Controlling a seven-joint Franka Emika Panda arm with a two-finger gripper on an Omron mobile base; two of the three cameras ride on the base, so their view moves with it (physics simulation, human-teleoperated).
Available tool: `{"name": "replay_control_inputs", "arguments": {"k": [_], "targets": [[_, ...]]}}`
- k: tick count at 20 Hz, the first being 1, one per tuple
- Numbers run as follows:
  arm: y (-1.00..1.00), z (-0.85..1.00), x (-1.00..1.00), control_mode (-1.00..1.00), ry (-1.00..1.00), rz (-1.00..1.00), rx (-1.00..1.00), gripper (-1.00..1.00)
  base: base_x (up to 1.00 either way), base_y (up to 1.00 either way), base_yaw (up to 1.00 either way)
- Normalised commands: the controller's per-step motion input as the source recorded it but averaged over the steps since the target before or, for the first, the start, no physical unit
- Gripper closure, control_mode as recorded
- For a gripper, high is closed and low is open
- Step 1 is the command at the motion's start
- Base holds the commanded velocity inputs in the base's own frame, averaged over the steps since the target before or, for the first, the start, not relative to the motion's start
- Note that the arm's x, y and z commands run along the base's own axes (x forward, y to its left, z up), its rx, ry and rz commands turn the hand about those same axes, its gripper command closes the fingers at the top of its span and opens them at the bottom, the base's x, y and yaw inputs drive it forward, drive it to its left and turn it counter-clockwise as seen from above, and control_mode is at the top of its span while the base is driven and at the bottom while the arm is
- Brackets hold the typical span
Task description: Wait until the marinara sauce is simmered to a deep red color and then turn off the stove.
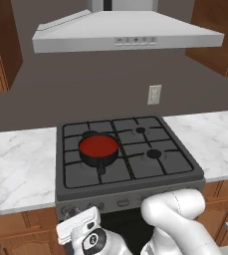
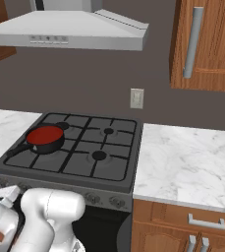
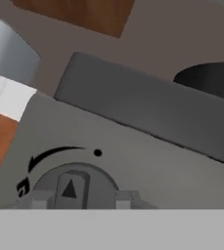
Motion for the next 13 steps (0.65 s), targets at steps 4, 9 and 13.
{"name": "replay_control_inputs", "arguments": {"k": [4,9,13], "targets": [[-0.15,0.0,0.01,-1.0,0.0,-0.02,0.29,1.0,0.0,0.0,0.0],[-0.13,0.0,0.01,-1.0,0.0,-0.02,0.28,1.0,0.0,0.0,0.0],[-0.1,0.0,0.02,-1.0,0.0,-0.03,0.28,1.0,0.0,0.0,0.0]]}}
